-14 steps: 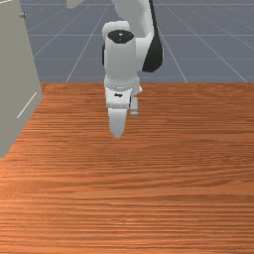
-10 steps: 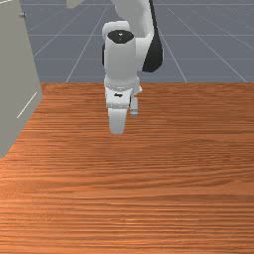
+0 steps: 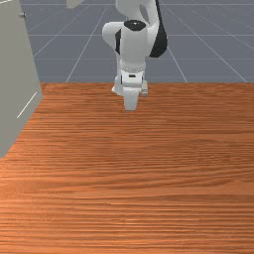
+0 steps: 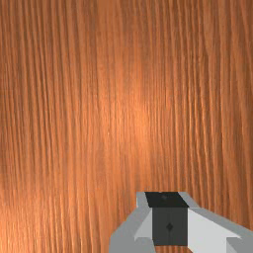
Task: Close the drawer
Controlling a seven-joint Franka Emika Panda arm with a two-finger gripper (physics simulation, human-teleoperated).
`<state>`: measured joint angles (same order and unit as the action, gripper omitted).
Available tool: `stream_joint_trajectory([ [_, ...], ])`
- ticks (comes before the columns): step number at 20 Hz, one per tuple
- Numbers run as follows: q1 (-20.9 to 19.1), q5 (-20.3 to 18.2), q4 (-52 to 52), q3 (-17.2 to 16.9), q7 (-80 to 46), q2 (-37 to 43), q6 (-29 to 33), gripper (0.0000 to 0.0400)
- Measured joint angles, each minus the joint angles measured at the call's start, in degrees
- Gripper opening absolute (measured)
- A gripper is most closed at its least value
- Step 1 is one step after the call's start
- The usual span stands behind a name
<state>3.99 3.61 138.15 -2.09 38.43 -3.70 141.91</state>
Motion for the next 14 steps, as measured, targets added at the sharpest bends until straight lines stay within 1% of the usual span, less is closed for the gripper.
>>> stream_joint_trajectory([
  [2, 0.18, 0.44, 6.36, -0.09, 0.55, 5.04, 1.34, 0.0000],
  [4, 0.58, 0.34, 5.19, -0.28, 4.03, 9.20, -4.81, 0.0000],
  [8, 0.85, 0.05, -0.12, -0.28, 3.94, 15.93, -16.38, 0.0000],
  [10, -0.11, 0.60, -0.42, -2.42, 8.56, 16.31, -16.10, 0.0000],
  [11, -0.66, 1.05, -1.20, -5.66, 19.18, 15.63, -15.68, 0.0000],
  [12, -1.88, 0.31, -4.47, -10.78, 35.70, 12.80, -15.52, 0.0000],
  [13, -4.62, -2.23, -10.59, -14.54, 49.89, 7.49, -16.38, 0.0000],
  [14, -10.17, -5.94, -20.41, -16.56, 65.05, -0.51, -19.06, 0.0000],
])
